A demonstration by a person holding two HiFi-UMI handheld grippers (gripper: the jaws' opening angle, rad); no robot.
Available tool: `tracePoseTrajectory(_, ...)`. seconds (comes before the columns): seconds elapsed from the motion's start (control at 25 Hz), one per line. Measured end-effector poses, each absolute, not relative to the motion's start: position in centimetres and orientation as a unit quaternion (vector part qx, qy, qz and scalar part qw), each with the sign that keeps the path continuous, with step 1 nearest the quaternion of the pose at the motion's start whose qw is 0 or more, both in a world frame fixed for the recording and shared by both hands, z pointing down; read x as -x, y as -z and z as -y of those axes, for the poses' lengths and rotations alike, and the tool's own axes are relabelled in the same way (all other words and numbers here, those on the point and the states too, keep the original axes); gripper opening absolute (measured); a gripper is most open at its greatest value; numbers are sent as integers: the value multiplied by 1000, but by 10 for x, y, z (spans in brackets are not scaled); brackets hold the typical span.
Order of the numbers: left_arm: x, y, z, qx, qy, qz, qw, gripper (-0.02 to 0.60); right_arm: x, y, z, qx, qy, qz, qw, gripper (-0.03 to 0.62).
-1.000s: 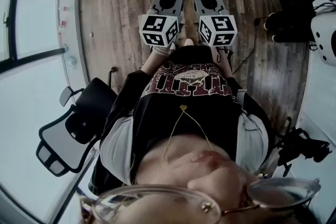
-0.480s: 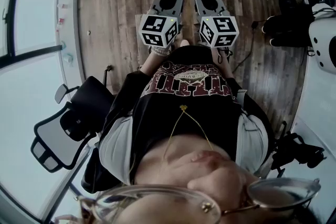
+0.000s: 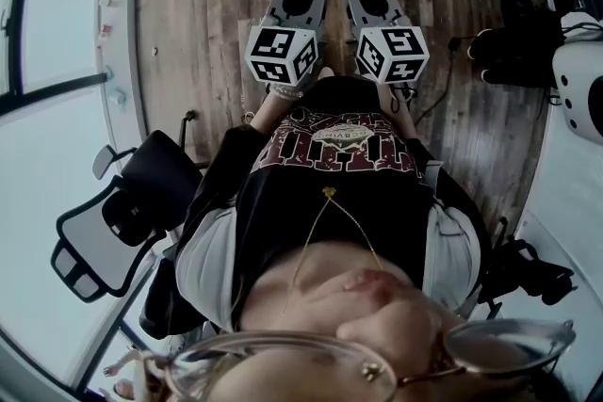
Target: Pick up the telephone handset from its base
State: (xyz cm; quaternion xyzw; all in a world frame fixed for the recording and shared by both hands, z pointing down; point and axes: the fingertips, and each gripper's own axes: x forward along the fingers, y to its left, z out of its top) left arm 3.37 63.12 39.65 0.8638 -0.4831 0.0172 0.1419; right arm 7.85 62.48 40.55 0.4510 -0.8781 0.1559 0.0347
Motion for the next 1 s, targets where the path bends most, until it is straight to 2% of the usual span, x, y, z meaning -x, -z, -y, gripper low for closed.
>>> tracePoseTrajectory(0.52, -20, -401, -581, -875, -20, 462, 146, 11, -59, -409, -579, -464, -157, 871, 40, 17)
tracePoseTrajectory(1.0, 25, -409, -510, -879, -23, 451, 151, 11, -11, -415, -505, -473, -162, 865, 47, 17)
